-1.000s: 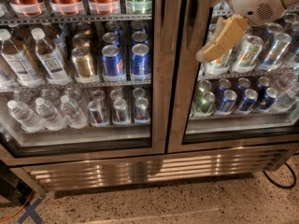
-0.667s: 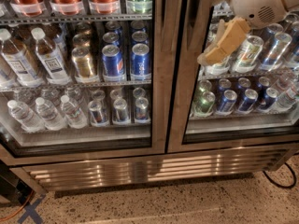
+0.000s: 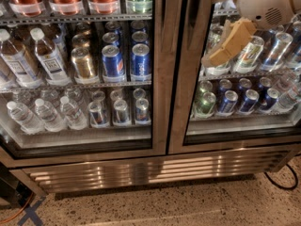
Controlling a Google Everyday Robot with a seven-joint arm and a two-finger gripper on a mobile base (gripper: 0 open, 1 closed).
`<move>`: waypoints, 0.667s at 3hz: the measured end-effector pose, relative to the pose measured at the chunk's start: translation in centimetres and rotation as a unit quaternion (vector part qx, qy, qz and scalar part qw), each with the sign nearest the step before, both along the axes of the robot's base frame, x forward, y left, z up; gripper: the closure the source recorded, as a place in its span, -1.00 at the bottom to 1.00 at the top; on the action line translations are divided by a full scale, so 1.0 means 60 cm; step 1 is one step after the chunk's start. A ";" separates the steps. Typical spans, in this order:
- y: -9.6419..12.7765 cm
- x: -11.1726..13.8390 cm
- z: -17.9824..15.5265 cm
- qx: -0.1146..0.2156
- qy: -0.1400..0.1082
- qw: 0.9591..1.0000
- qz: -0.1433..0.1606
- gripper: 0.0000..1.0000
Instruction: Open right fridge door
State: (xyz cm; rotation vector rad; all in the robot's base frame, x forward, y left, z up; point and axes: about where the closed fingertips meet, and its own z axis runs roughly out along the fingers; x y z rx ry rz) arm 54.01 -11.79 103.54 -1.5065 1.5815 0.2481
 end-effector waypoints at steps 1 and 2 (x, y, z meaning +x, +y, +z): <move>0.000 0.000 0.000 0.000 0.000 1.000 0.000 -1.00; 0.000 -0.003 0.001 0.002 -0.002 1.000 0.001 -1.00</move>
Offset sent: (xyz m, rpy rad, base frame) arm 0.1359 0.0069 0.0302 0.2677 -0.3295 0.1613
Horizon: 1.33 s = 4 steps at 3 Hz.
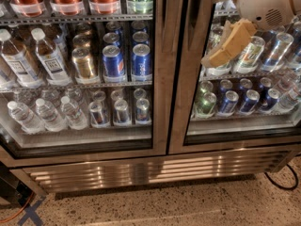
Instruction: Open right fridge door
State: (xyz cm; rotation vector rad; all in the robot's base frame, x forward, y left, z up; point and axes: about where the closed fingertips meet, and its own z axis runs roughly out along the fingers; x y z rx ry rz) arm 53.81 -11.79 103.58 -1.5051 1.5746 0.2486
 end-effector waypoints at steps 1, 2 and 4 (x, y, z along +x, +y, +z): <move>0.011 0.000 0.004 0.007 -0.006 1.000 0.007 -1.00; 0.015 -0.001 0.007 0.011 -0.010 1.000 0.011 -1.00; 0.021 -0.002 0.012 0.025 -0.018 0.999 0.016 -1.00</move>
Offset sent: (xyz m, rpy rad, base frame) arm 0.1805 -0.0106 0.0472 0.4478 -0.3261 0.2933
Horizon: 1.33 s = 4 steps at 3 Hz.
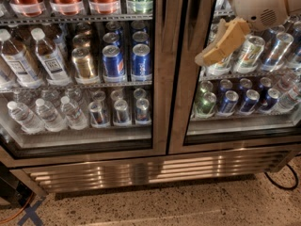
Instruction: Open right fridge door
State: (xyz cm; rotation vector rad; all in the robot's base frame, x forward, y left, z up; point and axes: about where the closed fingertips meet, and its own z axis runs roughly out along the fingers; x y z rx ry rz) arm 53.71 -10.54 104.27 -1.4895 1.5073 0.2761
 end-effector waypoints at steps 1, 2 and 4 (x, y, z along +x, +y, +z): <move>0.006 0.001 0.005 0.008 -0.007 1.000 0.005 -1.00; 0.010 -0.001 0.007 0.012 -0.011 1.000 0.009 -1.00; 0.014 -0.002 0.012 0.016 -0.019 1.000 0.015 -1.00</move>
Offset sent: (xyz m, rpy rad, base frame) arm 0.0567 0.0055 0.0528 0.0994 -0.2196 0.0851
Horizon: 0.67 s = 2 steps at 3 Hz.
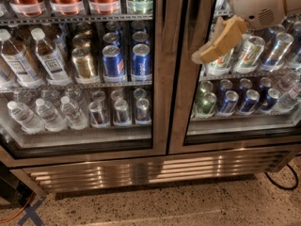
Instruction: Open right fridge door
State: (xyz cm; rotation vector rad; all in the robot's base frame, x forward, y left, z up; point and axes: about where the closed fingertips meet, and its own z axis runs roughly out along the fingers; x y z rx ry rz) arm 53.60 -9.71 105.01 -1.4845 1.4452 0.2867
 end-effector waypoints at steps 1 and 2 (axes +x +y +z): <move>0.002 0.001 0.005 0.001 -0.005 1.000 0.003 -1.00; 0.004 0.000 0.008 0.002 -0.008 1.000 0.005 -1.00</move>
Offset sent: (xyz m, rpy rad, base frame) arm 0.0944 0.0345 0.0652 0.0586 -0.2229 0.1412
